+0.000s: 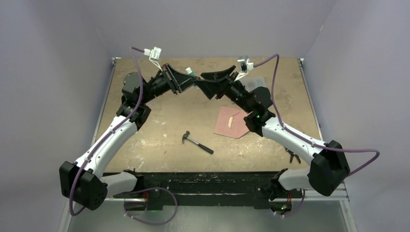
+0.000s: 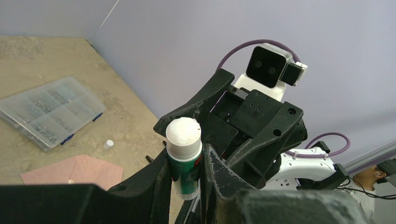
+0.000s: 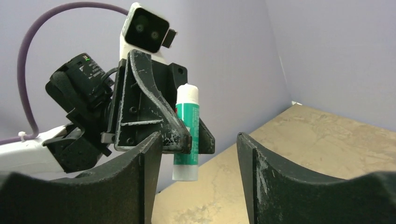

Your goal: Place the letter into the envelope and seal it

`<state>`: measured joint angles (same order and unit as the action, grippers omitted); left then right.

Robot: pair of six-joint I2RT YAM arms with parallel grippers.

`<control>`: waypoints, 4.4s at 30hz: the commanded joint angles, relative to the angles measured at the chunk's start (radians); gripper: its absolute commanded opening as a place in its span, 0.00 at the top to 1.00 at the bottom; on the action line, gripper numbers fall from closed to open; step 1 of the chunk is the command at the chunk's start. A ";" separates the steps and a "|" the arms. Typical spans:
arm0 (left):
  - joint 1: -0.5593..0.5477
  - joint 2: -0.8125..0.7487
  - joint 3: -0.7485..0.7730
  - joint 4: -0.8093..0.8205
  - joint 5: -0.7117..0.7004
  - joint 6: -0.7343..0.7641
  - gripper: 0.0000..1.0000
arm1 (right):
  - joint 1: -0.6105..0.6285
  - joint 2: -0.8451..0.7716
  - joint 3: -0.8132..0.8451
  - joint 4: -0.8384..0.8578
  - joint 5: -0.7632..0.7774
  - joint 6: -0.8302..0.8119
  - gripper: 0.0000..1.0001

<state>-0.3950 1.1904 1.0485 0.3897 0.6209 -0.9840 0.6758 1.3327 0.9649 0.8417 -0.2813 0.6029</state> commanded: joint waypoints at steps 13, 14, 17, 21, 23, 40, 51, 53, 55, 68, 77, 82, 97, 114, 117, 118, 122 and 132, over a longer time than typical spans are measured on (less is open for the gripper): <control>-0.005 -0.012 0.024 0.053 0.003 -0.001 1.00 | 0.006 -0.017 -0.093 0.143 -0.069 0.102 0.42; -0.005 -0.013 0.025 0.054 0.004 0.000 1.00 | 0.007 -0.017 -0.092 0.155 -0.065 0.111 0.44; -0.005 -0.017 0.019 0.056 0.005 0.001 1.00 | 0.007 -0.009 -0.083 0.184 -0.065 0.135 0.44; -0.005 -0.015 0.018 0.068 0.011 -0.007 1.00 | 0.007 0.004 -0.071 0.200 -0.066 0.163 0.40; -0.005 -0.017 0.015 0.078 0.016 -0.012 1.00 | 0.006 0.012 -0.063 0.196 -0.064 0.183 0.48; -0.005 -0.070 -0.161 0.683 0.135 0.031 1.00 | 0.006 0.192 -0.247 1.022 0.117 1.155 1.00; -0.006 -0.010 -0.165 0.887 0.245 -0.007 1.00 | 0.047 0.310 -0.203 1.188 0.162 1.298 0.71; -0.006 -0.023 -0.161 0.806 0.199 0.018 1.00 | 0.047 0.294 -0.221 1.146 0.124 1.220 0.44; -0.006 -0.048 -0.156 0.699 0.108 0.039 1.00 | 0.047 0.274 -0.237 1.103 0.096 1.120 0.27; -0.007 -0.086 0.024 0.039 -0.024 0.023 1.00 | 0.051 0.032 -0.123 0.431 -0.100 0.334 0.22; -0.007 -0.074 0.038 0.058 0.005 -0.004 1.00 | 0.051 0.031 0.014 0.157 -0.050 0.172 0.23; -0.007 -0.074 0.028 0.066 0.004 0.004 1.00 | 0.051 0.038 0.023 0.160 -0.042 0.188 0.32; -0.007 -0.103 -0.032 0.176 0.034 0.004 1.00 | 0.050 0.020 -0.129 0.536 0.046 0.611 0.90; -0.007 -0.196 -0.040 0.424 0.277 0.316 1.00 | 0.057 0.273 -0.222 1.089 0.272 1.485 1.00; -0.007 -0.198 -0.039 0.412 0.323 0.354 1.00 | 0.060 0.282 -0.225 1.113 0.278 1.522 1.00; -0.007 -0.194 -0.039 0.411 0.329 0.355 1.00 | 0.060 0.285 -0.227 1.111 0.278 1.526 1.00; -0.007 -0.178 -0.044 0.414 0.312 0.352 1.00 | 0.060 0.287 -0.204 1.067 0.178 1.472 0.74; -0.007 -0.195 -0.064 0.325 0.183 0.345 1.00 | 0.060 0.277 -0.215 1.038 0.032 1.203 0.28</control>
<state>-0.4015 1.0088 0.9649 0.6910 0.8295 -0.6495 0.7326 1.6417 0.7536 1.5276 -0.2054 1.9102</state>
